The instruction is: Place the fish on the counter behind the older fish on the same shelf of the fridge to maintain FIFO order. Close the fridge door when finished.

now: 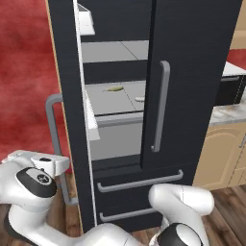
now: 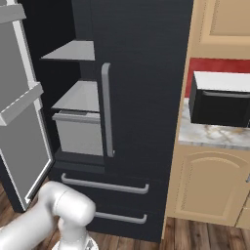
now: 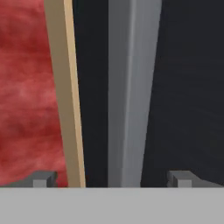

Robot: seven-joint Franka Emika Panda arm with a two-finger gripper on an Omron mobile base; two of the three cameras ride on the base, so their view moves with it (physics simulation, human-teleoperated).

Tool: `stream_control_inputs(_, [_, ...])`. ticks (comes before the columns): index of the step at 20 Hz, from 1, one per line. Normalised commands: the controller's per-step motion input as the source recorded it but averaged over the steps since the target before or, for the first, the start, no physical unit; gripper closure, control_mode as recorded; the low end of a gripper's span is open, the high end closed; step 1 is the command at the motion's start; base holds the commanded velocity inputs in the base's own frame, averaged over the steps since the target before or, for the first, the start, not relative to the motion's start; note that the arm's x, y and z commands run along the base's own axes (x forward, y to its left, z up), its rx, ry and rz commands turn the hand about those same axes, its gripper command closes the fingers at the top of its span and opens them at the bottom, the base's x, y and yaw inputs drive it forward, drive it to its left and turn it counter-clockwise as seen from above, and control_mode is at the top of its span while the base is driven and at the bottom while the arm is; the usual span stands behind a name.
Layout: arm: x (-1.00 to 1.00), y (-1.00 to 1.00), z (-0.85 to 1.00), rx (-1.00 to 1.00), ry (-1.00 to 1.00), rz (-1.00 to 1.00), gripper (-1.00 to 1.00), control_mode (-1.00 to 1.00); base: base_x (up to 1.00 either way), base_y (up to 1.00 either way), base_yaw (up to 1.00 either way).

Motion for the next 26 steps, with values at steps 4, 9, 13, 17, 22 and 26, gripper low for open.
stream_control_inputs(4, [0.64, 0.04, -0.23, 0.0, 0.0, -0.15, -1.0, -1.0, 0.0, 0.0, 0.0])
stream_control_inputs(9, [0.3, -0.04, -0.06, 0.0, -0.03, -0.15, -1.0, -1.0, 0.0, 0.0, 0.0])
stream_control_inputs(13, [0.15, -0.32, 0.0, 0.0, 0.0, -0.16, -1.0, -1.0, 0.0, 0.0, 0.0])
stream_control_inputs(17, [0.06, -0.58, 0.0, 0.0, -0.01, -0.12, -1.0, -1.0, 0.0, 0.0, 0.0])
stream_control_inputs(22, [0.06, -0.68, 0.0, 0.0, -0.03, -0.08, -1.0, -1.0, 0.0, 0.0, 0.0])
stream_control_inputs(26, [0.0, -0.85, 0.02, 0.0, -0.09, -0.02, -1.0, -1.0, 0.0, 0.0, 0.0])
